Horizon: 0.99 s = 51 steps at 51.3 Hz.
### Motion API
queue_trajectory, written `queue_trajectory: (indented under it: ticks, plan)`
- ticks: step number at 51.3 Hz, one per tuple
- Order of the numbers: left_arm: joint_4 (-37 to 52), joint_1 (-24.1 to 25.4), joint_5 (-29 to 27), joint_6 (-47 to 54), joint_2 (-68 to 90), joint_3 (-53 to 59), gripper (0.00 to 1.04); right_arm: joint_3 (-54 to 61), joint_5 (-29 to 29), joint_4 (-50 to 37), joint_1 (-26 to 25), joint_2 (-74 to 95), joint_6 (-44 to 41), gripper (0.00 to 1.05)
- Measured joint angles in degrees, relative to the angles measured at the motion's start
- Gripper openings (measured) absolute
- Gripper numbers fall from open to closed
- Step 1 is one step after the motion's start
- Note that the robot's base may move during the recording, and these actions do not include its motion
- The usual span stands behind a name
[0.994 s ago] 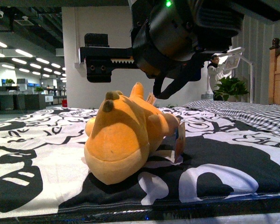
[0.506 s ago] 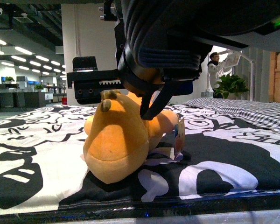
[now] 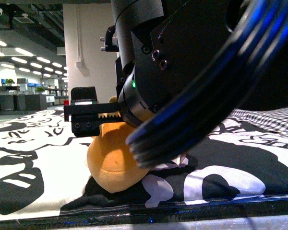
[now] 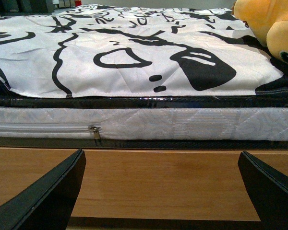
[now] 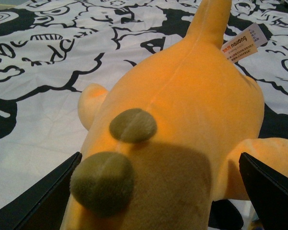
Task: Put away toys
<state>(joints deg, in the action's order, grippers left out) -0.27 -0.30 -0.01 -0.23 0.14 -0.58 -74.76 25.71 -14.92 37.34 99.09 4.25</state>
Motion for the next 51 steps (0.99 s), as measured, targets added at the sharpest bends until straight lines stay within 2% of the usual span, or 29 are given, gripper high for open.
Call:
queue_trajectory:
  ticks: [28, 33, 51]
  plan:
    - [0.00, 0.00, 0.00, -0.02, 0.00, 0.00, 0.99, 0.24, 0.02, -1.31, 1.27, 1.64, 1.14, 0.98]
    - [0.00, 0.00, 0.00, -0.02, 0.00, 0.00, 0.99, 0.46, -0.07, -1.79, 1.16, 1.64, 1.44, 0.88]
    - [0.00, 0.00, 0.00, 0.00, 0.00, 0.00, 0.99, 2.69, -3.45, -1.92, -0.48, -1.01, 3.04, 0.27]
